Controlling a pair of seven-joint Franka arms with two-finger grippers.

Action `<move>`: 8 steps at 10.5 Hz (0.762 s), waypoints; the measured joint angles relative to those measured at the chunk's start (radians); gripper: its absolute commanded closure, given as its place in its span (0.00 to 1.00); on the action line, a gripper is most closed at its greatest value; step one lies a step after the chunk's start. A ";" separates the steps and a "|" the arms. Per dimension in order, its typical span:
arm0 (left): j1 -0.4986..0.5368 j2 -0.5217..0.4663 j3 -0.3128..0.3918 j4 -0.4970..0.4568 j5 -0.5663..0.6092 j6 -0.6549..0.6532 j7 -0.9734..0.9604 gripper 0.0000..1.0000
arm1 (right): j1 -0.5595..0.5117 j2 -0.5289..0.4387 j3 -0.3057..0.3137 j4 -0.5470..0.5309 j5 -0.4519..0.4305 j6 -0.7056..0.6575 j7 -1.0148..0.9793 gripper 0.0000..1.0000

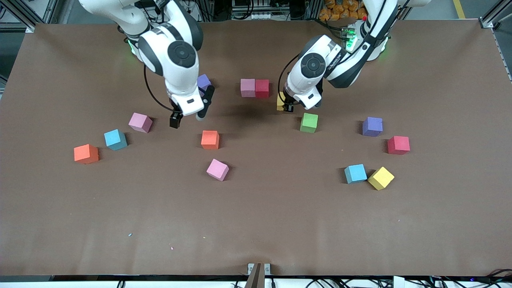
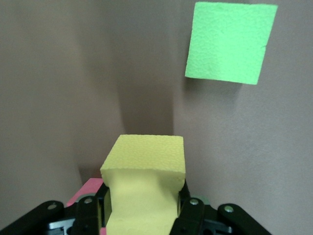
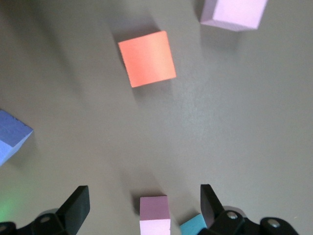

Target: Arrange 11 blocks into digit 3

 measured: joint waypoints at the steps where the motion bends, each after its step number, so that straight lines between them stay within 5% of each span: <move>1: -0.003 0.000 0.000 -0.008 0.000 0.013 -0.001 1.00 | -0.017 0.000 -0.004 0.000 0.017 -0.001 0.042 0.08; 4: -0.005 0.000 0.000 -0.027 0.000 0.053 -0.004 1.00 | -0.022 0.001 -0.009 -0.011 0.087 -0.039 0.267 0.02; 8: -0.027 0.000 -0.001 -0.042 0.000 0.103 -0.031 1.00 | -0.018 0.001 -0.006 -0.077 0.294 -0.035 0.382 0.02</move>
